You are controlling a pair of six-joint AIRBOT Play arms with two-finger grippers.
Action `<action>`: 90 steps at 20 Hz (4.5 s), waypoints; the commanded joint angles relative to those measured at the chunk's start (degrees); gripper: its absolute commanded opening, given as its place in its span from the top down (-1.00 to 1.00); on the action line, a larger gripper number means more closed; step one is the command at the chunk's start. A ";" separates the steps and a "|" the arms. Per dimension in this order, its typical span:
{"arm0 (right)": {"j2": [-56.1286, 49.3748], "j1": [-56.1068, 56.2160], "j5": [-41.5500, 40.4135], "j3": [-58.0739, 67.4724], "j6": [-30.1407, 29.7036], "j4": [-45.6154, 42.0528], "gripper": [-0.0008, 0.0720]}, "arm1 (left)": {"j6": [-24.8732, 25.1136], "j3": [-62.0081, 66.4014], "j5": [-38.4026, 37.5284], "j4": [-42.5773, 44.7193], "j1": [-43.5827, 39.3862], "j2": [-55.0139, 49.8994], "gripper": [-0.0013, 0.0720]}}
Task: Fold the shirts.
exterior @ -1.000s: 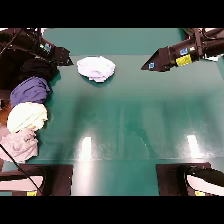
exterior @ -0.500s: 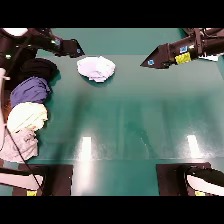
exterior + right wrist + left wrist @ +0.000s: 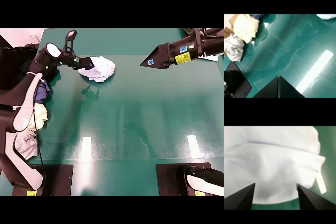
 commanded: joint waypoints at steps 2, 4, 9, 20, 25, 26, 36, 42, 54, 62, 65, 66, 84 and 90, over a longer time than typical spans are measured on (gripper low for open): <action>-0.02 0.02 -1.81 -0.02 0.00 0.00 0.93 | 3.08 0.07 2.73 -2.93 -1.01 -3.74 -0.68; -0.02 0.02 -1.97 -0.02 0.00 0.00 0.93 | 4.31 0.20 3.30 -2.97 -1.84 -3.74 -0.40; -0.02 -0.68 -2.54 3.04 -0.07 -4.09 0.93 | 4.28 9.73 -7.85 -2.95 -1.88 -2.16 0.91; 1.14 -7.87 -3.96 16.72 0.20 -10.95 0.93 | 10.43 11.82 -29.94 -9.16 -7.61 33.90 0.91; 5.75 -7.82 -3.91 9.35 0.20 -10.91 0.93 | 11.37 4.90 -27.56 -4.94 -12.52 34.80 0.91; 6.91 -7.82 -3.96 7.56 0.17 -10.91 0.93 | 11.37 1.25 -25.92 -4.74 -12.76 34.07 0.91; 14.19 -7.85 -3.91 -3.37 0.13 -10.95 0.92 | -4.96 -10.47 -34.38 2.32 -2.62 28.26 -0.99; 14.67 -7.82 -4.33 -8.39 0.15 -10.84 0.03 | -4.74 -41.18 -23.67 -3.78 -6.38 33.79 -0.99; 14.60 -7.82 -4.33 -10.91 0.15 -10.95 -0.09 | -8.33 -49.55 -2.21 -7.67 -21.92 30.05 -0.38; 14.36 -7.85 -3.45 -23.39 -1.16 -11.10 -0.10 | -9.03 -38.14 -18.99 19.80 -21.86 37.18 0.91; 13.70 -7.85 -12.94 -38.18 -2.05 -10.12 -0.72 | -11.41 -36.81 -21.53 32.09 -21.86 44.37 0.90; 12.41 -7.85 -15.65 -41.29 -2.38 -8.74 -0.72 | -12.33 -36.81 -22.21 34.27 -21.86 46.03 0.91; -5.14 -0.35 -26.71 -37.57 -14.16 1.31 0.93 | -17.86 -35.36 -23.26 38.75 -21.86 48.63 0.91; 9.60 -9.90 -23.17 -19.47 -14.25 1.25 0.94 | -18.14 -7.80 -29.38 58.16 -21.88 48.68 0.91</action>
